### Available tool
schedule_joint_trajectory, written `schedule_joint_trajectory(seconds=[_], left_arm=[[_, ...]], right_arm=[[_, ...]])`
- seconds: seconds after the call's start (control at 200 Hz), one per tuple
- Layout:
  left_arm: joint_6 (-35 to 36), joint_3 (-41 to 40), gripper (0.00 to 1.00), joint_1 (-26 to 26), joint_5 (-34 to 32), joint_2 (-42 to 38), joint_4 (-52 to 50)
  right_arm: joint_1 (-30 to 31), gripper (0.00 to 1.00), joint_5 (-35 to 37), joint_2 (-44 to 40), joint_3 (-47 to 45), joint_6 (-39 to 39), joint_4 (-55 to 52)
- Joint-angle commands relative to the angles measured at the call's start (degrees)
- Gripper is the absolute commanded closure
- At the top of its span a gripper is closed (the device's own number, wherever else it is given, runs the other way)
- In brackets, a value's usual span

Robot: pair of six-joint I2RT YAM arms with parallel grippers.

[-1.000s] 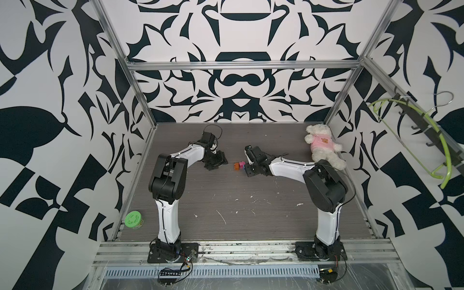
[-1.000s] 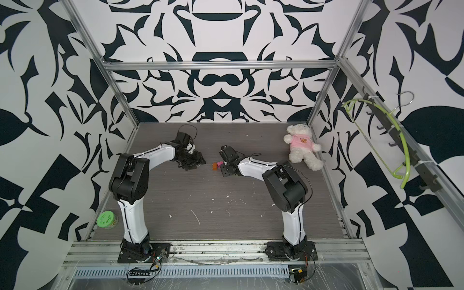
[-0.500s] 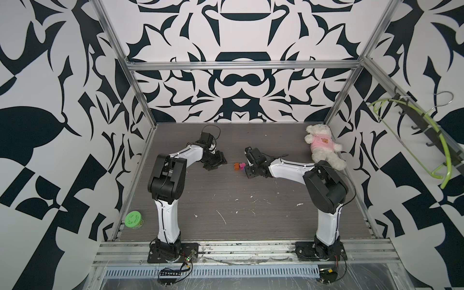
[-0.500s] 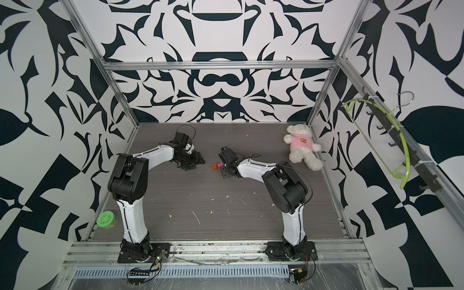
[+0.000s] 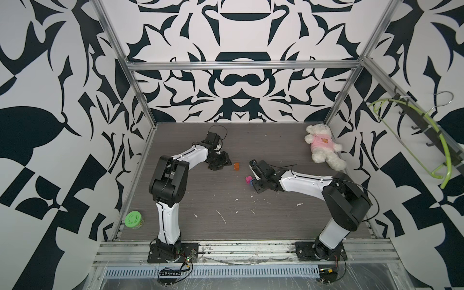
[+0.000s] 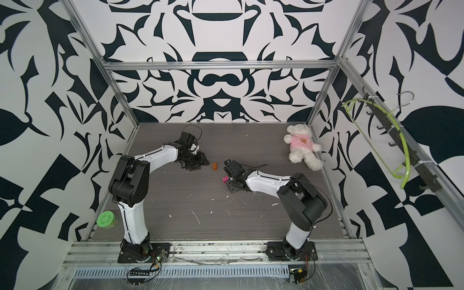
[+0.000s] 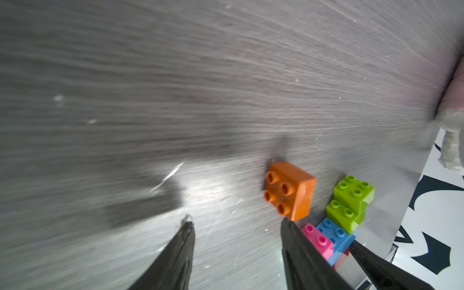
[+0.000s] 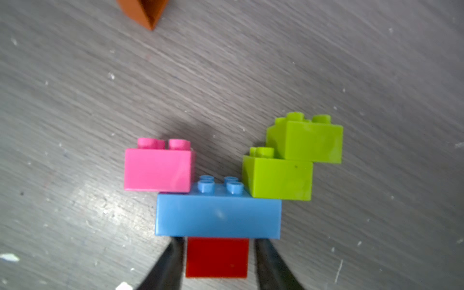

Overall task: Assemble the letter v with lego
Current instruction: Adjust the lego brick at the center of the board, then move the lego brick at the center of the board.

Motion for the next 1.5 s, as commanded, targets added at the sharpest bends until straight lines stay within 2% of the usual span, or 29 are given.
schedule_joint_trajectory(seconds=[0.0, 0.165, 0.615, 0.94, 1.04, 1.125, 1.365, 1.495], left_arm=[[0.1, 3.4, 0.42, 0.2, -0.8, 3.1, -3.9], [1.5, 9.2, 0.43, -1.3, -1.4, 7.5, -8.3], [2.5, 15.3, 0.45, -3.4, 0.5, 12.1, -10.7], [2.3, 10.5, 0.46, -5.5, 1.6, 9.4, -9.1], [1.6, 9.2, 0.47, -6.0, 1.5, 8.5, -8.8], [0.5, 7.0, 0.47, -6.5, 1.6, 7.0, -7.6], [-4.0, 1.7, 0.47, -8.0, 1.5, 4.2, -4.1], [-9.1, -2.4, 0.46, -8.4, 1.3, 2.0, 0.5]], right_arm=[[-0.5, 0.38, 2.1, -2.0, 0.8, -2.9, -1.3], [-1.7, 0.28, -0.3, -4.2, 0.2, -3.0, -0.5], [-4.0, 0.26, -0.3, -10.9, -4.1, -3.0, 0.5], [-4.6, 0.24, -1.7, -11.8, -5.3, -2.1, 1.9], [-4.6, 0.15, -2.4, -11.8, -5.9, -1.3, 2.6], [-4.4, 0.00, -3.6, -11.8, -6.8, -1.1, 3.6], [-3.8, 0.00, -1.0, -10.6, -7.4, -0.3, 4.2], [-3.6, 0.00, -1.3, -10.4, -7.7, 0.0, 5.5]])
